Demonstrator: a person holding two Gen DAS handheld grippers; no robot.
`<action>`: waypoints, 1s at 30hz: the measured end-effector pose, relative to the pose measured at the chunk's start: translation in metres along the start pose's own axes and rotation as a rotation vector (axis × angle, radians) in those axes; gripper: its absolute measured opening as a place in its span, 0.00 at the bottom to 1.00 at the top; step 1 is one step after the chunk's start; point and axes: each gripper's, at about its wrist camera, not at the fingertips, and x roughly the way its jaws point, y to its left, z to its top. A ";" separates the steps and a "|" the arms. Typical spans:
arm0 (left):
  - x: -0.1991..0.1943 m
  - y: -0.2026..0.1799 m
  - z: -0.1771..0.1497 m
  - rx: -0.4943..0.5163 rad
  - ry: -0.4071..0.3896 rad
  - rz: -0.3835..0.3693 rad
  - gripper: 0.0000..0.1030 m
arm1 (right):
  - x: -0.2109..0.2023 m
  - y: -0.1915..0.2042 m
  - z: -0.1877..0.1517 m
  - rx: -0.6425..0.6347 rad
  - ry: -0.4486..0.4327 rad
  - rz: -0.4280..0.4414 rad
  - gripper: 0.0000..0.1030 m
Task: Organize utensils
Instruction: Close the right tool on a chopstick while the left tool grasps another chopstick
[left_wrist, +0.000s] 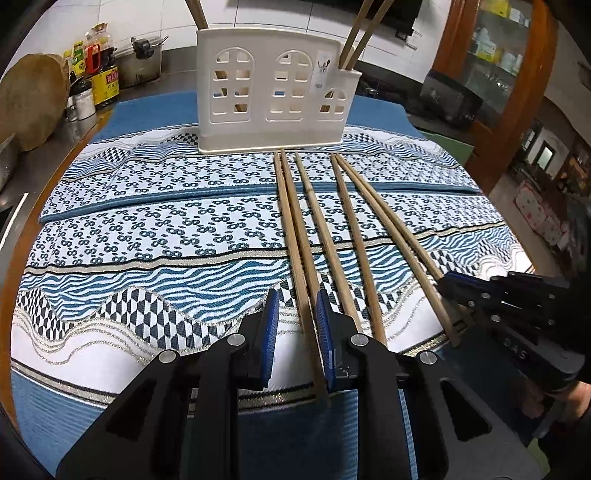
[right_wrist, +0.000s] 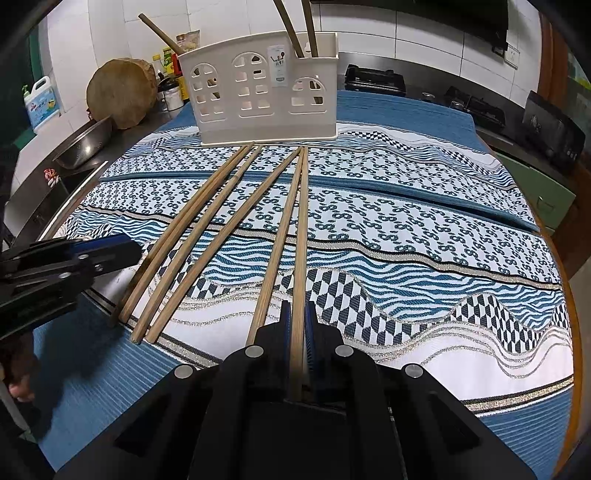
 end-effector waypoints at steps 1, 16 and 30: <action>0.002 0.000 0.001 0.001 0.003 0.003 0.20 | 0.000 0.000 0.000 0.001 -0.002 0.001 0.07; 0.018 -0.002 0.007 0.012 0.024 0.091 0.07 | -0.001 0.000 -0.002 0.016 -0.012 0.015 0.07; 0.018 -0.009 0.005 0.021 0.000 0.080 0.06 | -0.004 0.000 -0.002 0.021 -0.022 0.011 0.07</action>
